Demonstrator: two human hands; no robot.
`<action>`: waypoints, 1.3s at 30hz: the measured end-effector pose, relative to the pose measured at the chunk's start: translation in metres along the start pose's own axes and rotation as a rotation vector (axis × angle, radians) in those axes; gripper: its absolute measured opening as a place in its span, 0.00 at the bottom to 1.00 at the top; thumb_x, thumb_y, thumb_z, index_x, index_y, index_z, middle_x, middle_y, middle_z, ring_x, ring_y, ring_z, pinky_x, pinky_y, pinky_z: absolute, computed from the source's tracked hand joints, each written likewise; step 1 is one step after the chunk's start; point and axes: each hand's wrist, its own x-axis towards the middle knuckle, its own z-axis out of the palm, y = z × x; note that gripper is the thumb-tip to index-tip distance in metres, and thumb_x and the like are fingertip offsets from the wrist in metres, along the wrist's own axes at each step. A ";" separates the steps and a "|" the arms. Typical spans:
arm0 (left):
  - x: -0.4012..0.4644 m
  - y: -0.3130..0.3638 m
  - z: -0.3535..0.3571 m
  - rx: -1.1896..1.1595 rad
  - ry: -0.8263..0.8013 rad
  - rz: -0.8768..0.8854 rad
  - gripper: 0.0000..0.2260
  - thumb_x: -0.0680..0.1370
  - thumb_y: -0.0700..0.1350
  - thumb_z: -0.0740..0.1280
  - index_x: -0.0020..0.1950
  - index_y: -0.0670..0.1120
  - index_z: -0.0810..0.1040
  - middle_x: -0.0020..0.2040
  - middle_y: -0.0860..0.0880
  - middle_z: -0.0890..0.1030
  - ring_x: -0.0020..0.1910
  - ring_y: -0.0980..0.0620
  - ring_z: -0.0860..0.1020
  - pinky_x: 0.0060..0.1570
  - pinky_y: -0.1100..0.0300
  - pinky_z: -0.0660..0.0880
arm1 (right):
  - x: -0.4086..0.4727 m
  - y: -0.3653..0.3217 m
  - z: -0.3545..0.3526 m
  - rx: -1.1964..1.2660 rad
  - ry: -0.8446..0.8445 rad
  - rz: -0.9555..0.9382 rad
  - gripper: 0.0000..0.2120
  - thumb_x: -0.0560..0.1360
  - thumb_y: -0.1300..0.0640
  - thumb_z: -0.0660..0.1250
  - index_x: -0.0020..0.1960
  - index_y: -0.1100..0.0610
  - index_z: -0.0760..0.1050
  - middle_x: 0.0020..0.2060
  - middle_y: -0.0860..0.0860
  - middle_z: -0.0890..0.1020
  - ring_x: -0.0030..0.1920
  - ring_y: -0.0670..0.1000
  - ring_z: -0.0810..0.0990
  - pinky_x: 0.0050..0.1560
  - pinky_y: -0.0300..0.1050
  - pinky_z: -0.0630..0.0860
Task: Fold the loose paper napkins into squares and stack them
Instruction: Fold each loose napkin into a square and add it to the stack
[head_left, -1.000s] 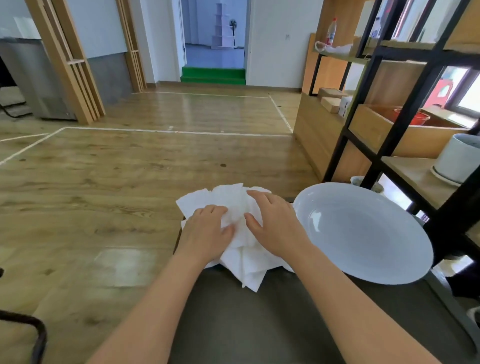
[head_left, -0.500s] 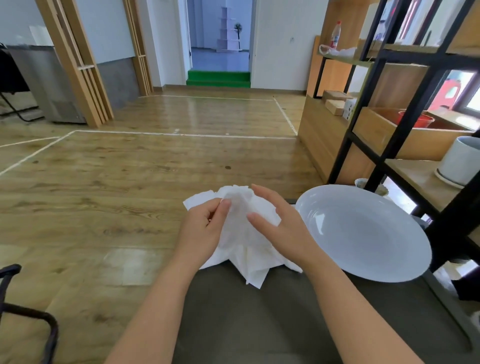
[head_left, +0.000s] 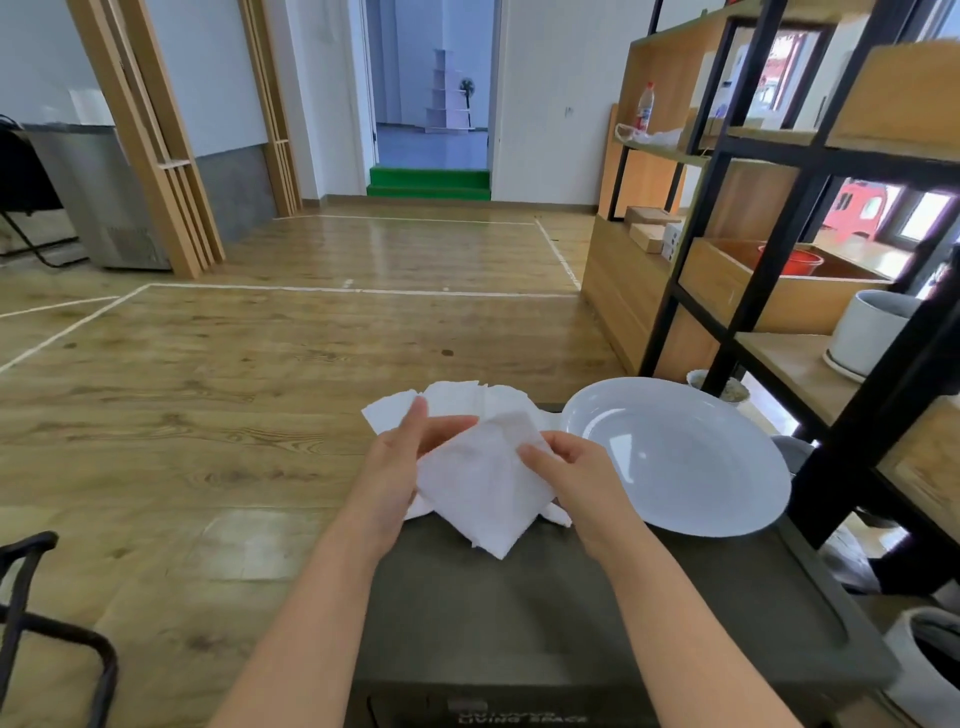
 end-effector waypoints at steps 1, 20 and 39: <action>-0.002 -0.002 0.001 -0.059 -0.013 -0.064 0.23 0.79 0.64 0.52 0.52 0.56 0.84 0.53 0.55 0.84 0.53 0.59 0.81 0.51 0.58 0.75 | -0.001 0.001 -0.002 0.035 -0.012 0.017 0.06 0.75 0.55 0.66 0.46 0.54 0.82 0.42 0.51 0.84 0.45 0.48 0.81 0.43 0.40 0.76; -0.006 -0.013 0.015 0.068 0.142 -0.061 0.26 0.72 0.39 0.73 0.65 0.60 0.71 0.58 0.51 0.78 0.56 0.51 0.78 0.50 0.57 0.76 | -0.008 0.011 -0.009 0.017 -0.038 0.102 0.05 0.76 0.55 0.67 0.49 0.48 0.80 0.48 0.47 0.84 0.52 0.50 0.81 0.55 0.51 0.79; -0.027 0.005 0.025 -0.372 0.120 -0.131 0.15 0.80 0.55 0.59 0.63 0.53 0.76 0.57 0.48 0.82 0.52 0.49 0.81 0.44 0.54 0.77 | -0.033 0.002 -0.020 0.276 0.054 -0.067 0.26 0.77 0.69 0.57 0.47 0.39 0.81 0.55 0.50 0.81 0.57 0.52 0.77 0.49 0.45 0.78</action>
